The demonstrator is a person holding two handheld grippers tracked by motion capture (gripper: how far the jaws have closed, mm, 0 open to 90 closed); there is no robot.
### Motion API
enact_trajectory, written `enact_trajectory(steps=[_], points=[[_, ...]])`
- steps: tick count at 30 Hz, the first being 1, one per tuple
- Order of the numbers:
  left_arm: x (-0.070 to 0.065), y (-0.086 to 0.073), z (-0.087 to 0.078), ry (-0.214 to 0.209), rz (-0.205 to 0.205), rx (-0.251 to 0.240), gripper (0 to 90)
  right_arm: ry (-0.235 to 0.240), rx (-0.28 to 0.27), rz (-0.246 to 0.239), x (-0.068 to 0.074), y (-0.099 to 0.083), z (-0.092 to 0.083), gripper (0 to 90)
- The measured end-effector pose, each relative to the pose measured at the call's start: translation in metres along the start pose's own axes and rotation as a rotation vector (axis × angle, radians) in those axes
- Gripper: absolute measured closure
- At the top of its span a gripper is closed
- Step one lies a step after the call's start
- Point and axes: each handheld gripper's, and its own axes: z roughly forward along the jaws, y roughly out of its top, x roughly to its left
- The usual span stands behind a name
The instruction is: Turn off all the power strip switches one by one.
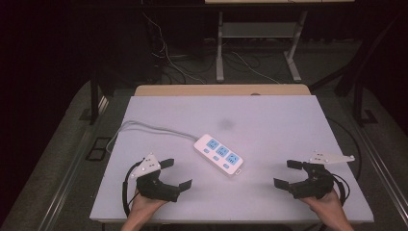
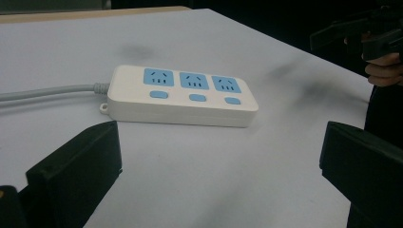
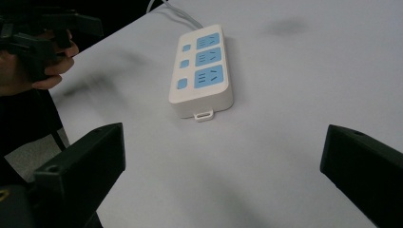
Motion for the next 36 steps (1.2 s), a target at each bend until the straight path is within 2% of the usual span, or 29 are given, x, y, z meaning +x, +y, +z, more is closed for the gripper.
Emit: enact_trajectory(steps=[14, 24, 36], points=[[0.0023, 0.0001, -0.0024, 0.005, -0.012, -0.002, 0.0, -0.005, -0.008, 0.028, -0.0048, -0.0043, -0.0033, 1.0], [0.0028, -0.0003, -0.0042, 0.012, -0.026, -0.007, 0.0, -0.001, 0.01, 0.006, -0.0016, -0.0041, -0.002, 0.9], [0.0008, 0.0041, 0.0008, 0.0, -0.021, 0.026, 0.0, 0.004, 0.034, -0.004, 0.0008, -0.005, 0.0015, 1.0]])
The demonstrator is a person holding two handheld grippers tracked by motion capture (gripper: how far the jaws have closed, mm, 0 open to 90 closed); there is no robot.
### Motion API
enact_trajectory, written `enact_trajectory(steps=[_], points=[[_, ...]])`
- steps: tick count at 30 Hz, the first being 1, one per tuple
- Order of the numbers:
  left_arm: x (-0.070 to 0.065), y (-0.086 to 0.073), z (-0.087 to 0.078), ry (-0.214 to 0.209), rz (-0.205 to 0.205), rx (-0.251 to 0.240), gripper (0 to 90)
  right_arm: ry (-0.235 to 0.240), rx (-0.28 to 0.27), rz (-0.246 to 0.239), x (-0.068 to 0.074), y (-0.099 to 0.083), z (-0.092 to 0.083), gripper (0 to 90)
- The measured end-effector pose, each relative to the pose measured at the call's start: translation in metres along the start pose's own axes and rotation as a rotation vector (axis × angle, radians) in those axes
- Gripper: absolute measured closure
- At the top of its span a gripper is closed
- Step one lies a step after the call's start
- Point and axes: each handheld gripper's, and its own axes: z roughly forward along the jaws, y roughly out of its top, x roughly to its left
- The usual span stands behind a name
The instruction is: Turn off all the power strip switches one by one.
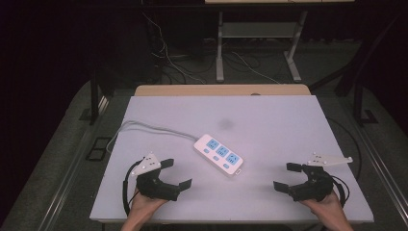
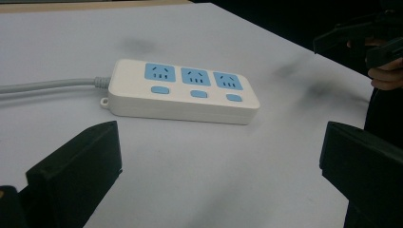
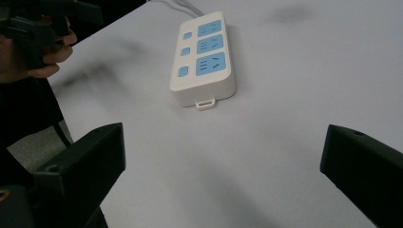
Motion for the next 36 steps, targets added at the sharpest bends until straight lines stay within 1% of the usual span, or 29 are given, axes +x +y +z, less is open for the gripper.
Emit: enact_trajectory(steps=[3, 6, 9, 13, 14, 17, 26, 36], points=[[0.0, 0.004, 0.001, -0.006, 0.004, 0.003, 0.0, 0.001, 0.003, 0.0, 0.0, 0.0, 0.001, 1.0], [-0.002, 0.009, 0.002, -0.014, 0.017, 0.007, 0.0, -0.001, 0.004, 0.001, -0.001, 0.0, 0.0, 1.0], [-0.003, 0.014, 0.005, -0.022, 0.029, 0.031, 0.0, -0.004, 0.001, 0.003, -0.001, -0.001, 0.0, 1.0], [-0.004, 0.02, 0.009, -0.031, 0.055, 0.07, 0.0, -0.006, -0.002, 0.007, -0.003, -0.001, -0.001, 1.0], [-0.004, 0.022, 0.01, -0.035, 0.053, 0.072, 0.0, -0.006, -0.004, 0.008, -0.003, -0.001, -0.001, 1.0], [-0.004, 0.027, 0.014, -0.042, 0.066, 0.086, 0.0, -0.008, -0.005, 0.011, -0.003, -0.001, -0.002, 1.0], [-0.007, 0.045, 0.023, -0.067, 0.094, 0.109, 0.0, -0.01, -0.013, 0.011, -0.004, -0.001, -0.003, 1.0], [-0.012, 0.058, 0.034, -0.1, 0.119, 0.136, 0.0, -0.008, -0.014, 0.009, -0.005, -0.001, -0.002, 1.0]])
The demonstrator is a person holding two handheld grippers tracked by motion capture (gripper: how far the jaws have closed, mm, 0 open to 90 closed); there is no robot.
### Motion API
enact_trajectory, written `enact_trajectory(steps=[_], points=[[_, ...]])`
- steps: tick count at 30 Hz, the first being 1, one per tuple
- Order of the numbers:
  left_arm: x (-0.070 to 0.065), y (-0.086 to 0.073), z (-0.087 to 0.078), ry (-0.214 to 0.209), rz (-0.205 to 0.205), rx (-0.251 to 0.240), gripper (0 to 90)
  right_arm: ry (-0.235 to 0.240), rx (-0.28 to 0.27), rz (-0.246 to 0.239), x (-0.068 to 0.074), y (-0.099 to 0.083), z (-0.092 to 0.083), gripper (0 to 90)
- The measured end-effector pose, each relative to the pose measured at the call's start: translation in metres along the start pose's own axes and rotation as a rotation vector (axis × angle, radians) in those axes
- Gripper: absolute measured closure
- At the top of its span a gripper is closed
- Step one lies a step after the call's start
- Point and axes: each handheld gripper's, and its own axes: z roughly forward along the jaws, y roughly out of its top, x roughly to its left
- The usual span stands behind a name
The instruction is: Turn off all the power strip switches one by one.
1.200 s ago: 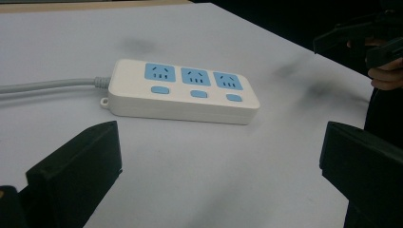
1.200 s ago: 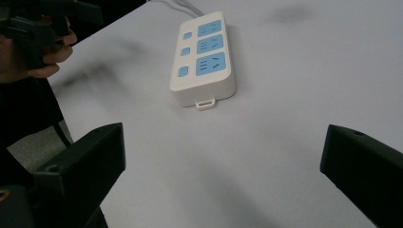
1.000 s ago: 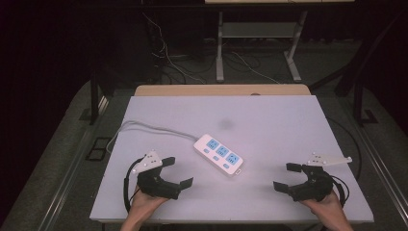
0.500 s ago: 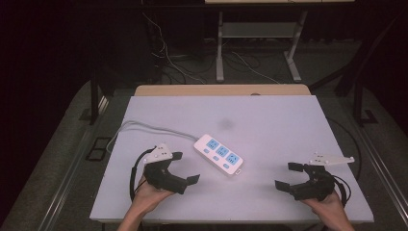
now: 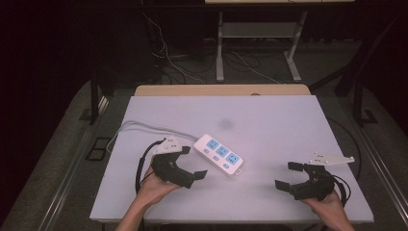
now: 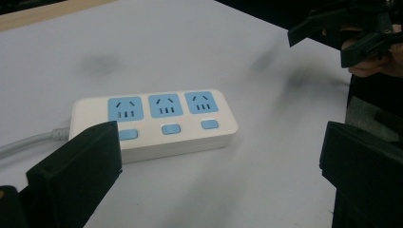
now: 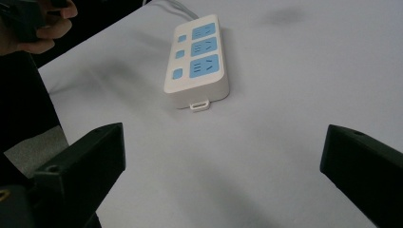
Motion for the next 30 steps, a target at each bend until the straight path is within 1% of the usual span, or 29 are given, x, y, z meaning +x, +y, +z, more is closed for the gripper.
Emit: enact_trajectory(steps=[4, 8, 12, 15, 20, 25, 30], points=[[0.0, 0.004, 0.005, -0.01, 0.009, 0.017, 0.0, -0.001, 0.002, -0.002, 0.0, 0.0, 0.001, 1.0], [0.001, 0.009, 0.009, -0.014, 0.009, 0.026, 0.0, -0.011, 0.002, -0.008, -0.001, 0.001, 0.001, 1.0], [0.001, 0.014, 0.012, -0.02, 0.02, 0.041, 0.0, -0.021, -0.009, -0.012, -0.002, 0.003, 0.001, 1.0], [0.001, 0.018, 0.015, -0.029, 0.027, 0.054, 0.0, -0.014, -0.026, -0.015, -0.002, 0.005, -0.001, 1.0], [0.0, 0.026, 0.02, -0.039, 0.043, 0.074, 0.0, -0.005, -0.009, -0.013, -0.003, 0.004, 0.0, 1.0], [0.001, 0.03, 0.023, -0.048, 0.053, 0.082, 0.0, -0.004, -0.007, -0.013, -0.002, 0.004, 0.001, 1.0], [0.002, 0.033, 0.029, -0.057, 0.061, 0.105, 0.5, -0.006, -0.006, -0.012, -0.003, 0.004, 0.002, 1.0]])
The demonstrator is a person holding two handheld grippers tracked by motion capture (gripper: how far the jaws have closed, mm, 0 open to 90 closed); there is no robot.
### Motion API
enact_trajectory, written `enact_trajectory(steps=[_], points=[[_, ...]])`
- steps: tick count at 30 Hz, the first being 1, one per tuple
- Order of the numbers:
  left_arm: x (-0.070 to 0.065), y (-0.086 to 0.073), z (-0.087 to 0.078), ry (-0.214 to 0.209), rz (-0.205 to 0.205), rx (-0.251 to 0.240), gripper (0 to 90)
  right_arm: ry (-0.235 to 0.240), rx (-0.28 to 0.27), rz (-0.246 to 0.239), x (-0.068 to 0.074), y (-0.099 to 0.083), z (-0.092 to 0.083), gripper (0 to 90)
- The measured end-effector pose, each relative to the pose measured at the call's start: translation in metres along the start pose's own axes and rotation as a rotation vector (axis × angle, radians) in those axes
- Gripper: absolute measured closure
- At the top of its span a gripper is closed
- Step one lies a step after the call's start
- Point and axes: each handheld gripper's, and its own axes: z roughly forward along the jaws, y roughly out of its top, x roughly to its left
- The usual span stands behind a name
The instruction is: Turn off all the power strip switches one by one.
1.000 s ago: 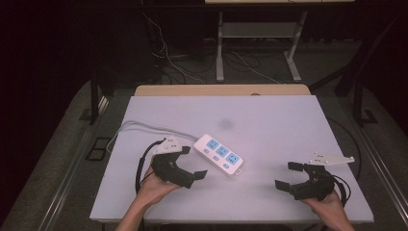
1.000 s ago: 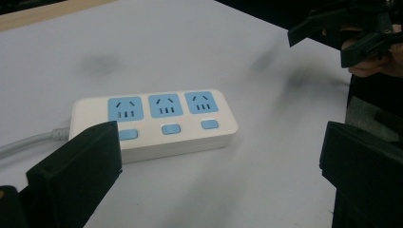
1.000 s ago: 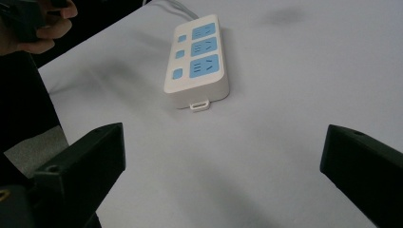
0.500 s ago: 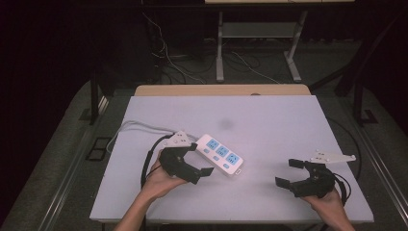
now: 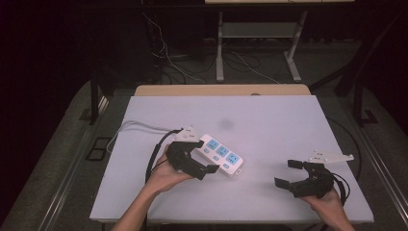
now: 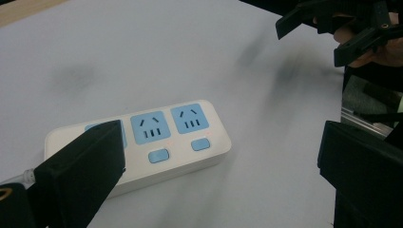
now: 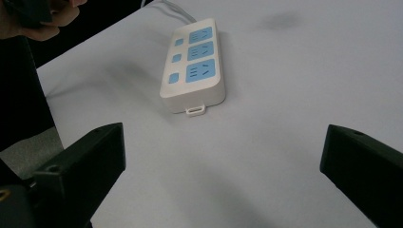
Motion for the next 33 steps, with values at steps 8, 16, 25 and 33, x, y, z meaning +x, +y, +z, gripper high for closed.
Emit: enact_trajectory(steps=[8, 16, 25, 33], points=[[0.001, 0.007, 0.008, -0.01, 0.021, 0.036, 1.6, -0.001, 0.005, 0.003, 0.0, 0.0, 0.0, 1.0], [0.003, 0.015, 0.018, -0.02, 0.05, 0.073, 4.0, 0.001, 0.007, 0.001, 0.0, -0.001, 0.0, 1.0], [0.007, 0.022, 0.029, -0.035, 0.071, 0.119, 9.3, -0.002, 0.005, 0.005, -0.001, -0.001, -0.001, 1.0], [0.008, 0.027, 0.037, -0.044, 0.105, 0.167, 16.0, -0.003, 0.004, 0.004, -0.002, -0.001, -0.001, 1.0]])
